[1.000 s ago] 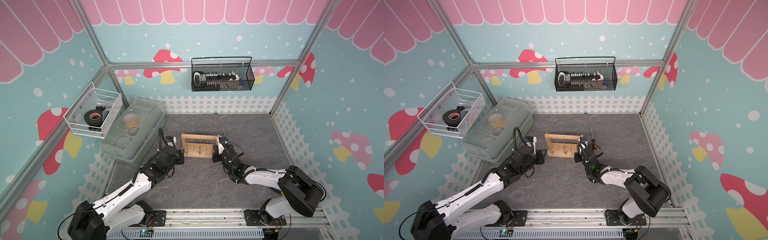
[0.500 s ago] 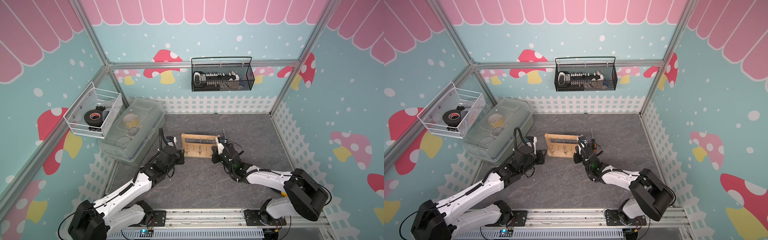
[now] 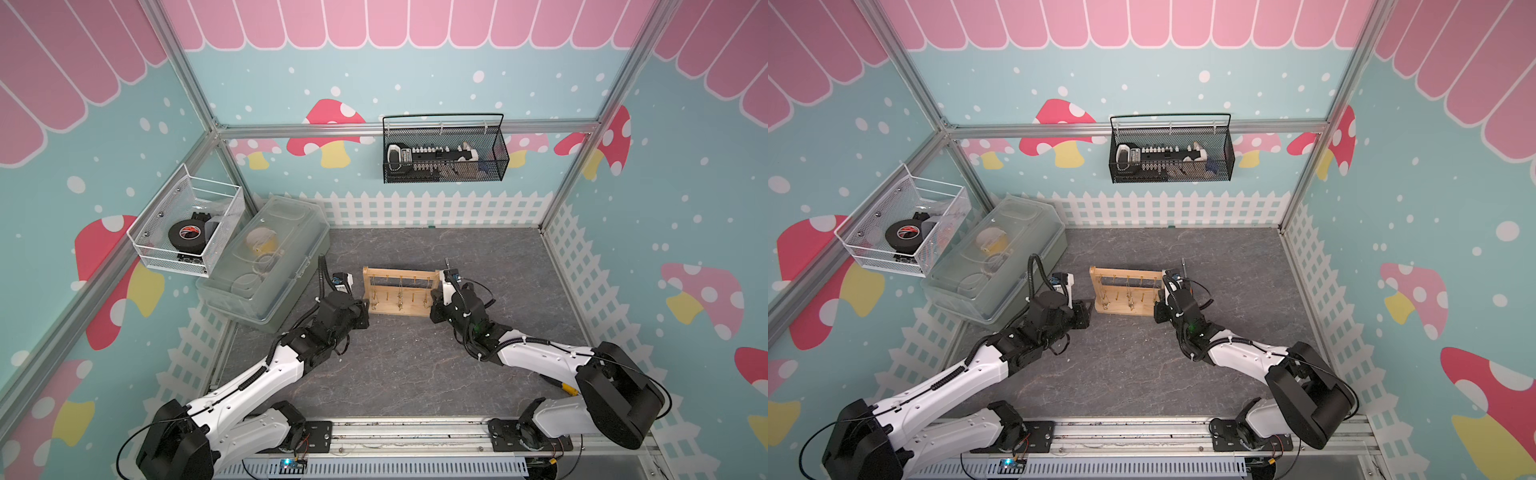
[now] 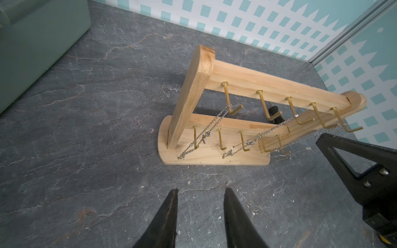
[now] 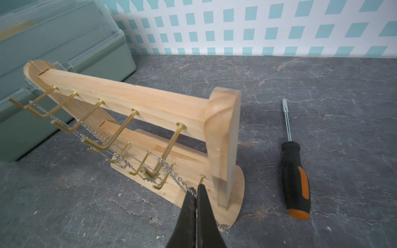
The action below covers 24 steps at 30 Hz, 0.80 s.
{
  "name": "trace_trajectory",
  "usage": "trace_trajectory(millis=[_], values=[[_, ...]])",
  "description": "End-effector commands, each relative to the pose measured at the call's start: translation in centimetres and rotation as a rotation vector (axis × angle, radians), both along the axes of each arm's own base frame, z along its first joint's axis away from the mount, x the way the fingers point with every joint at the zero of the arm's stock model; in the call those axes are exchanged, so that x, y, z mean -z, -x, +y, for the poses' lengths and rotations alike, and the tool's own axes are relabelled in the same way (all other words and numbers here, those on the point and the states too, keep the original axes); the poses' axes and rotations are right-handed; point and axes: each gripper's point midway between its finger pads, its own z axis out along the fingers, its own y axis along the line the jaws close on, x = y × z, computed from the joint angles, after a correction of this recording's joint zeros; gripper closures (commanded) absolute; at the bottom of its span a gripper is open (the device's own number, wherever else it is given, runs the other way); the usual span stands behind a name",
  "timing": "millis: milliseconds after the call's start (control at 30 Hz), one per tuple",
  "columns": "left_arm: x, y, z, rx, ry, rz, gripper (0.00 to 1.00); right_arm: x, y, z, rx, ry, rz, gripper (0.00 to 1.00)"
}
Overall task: Hang the necklace on the jewelry display stand
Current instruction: Hang the necklace on the stand.
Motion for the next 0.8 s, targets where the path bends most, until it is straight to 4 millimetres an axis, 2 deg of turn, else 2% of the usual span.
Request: trace_trajectory(millis=[0,300,533,767], values=[[-0.2,-0.3,0.1,-0.016,0.026,-0.003,0.64,0.8,-0.1,-0.8,0.025,-0.009,0.022,1.0],[-0.1,-0.3,0.0,-0.016,0.024,-0.001,0.64,1.5,-1.1,-1.3,0.05,-0.02,0.018,1.0],[-0.1,-0.3,0.1,-0.019,0.023,0.0,0.64,1.8,-1.0,0.0,-0.007,-0.048,0.03,1.0],[-0.1,-0.3,0.2,-0.02,0.023,-0.003,0.64,2.3,-1.1,0.3,-0.017,-0.056,0.045,1.0]])
